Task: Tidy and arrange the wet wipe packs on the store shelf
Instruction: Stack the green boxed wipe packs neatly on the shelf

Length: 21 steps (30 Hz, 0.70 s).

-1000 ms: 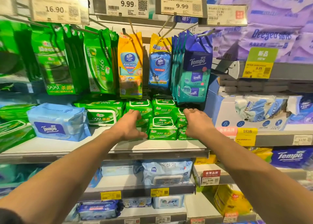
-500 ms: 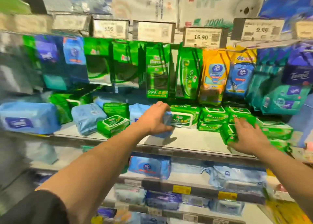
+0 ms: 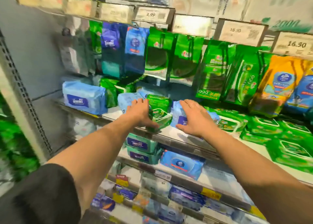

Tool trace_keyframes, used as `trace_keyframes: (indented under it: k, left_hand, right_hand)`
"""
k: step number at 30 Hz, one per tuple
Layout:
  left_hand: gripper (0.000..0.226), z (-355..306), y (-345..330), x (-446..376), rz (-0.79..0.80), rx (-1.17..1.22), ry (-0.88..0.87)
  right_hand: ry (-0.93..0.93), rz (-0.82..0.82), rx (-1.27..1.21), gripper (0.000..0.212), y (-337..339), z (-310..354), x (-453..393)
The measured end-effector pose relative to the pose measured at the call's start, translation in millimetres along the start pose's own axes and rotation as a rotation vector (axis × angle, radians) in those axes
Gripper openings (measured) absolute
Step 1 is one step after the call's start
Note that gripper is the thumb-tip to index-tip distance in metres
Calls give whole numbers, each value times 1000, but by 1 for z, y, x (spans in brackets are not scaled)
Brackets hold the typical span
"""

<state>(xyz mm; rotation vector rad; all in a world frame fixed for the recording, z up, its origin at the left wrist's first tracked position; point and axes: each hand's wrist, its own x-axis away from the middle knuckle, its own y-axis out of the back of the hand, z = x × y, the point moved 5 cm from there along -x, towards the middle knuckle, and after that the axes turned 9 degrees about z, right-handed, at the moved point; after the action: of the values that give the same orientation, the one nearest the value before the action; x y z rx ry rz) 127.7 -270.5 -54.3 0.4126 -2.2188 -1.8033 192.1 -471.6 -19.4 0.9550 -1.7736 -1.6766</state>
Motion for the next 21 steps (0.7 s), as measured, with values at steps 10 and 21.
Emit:
trace_keyframes:
  k: [10,21]
  left_hand:
    - [126,-8,-26,-39,36,-257,-184]
    - [94,-7,-37,-51,20,-226,-331]
  right_hand:
    - [-199,102,2,68,-20,23,-112]
    - [-305,202,-57,60,-47,33,-183]
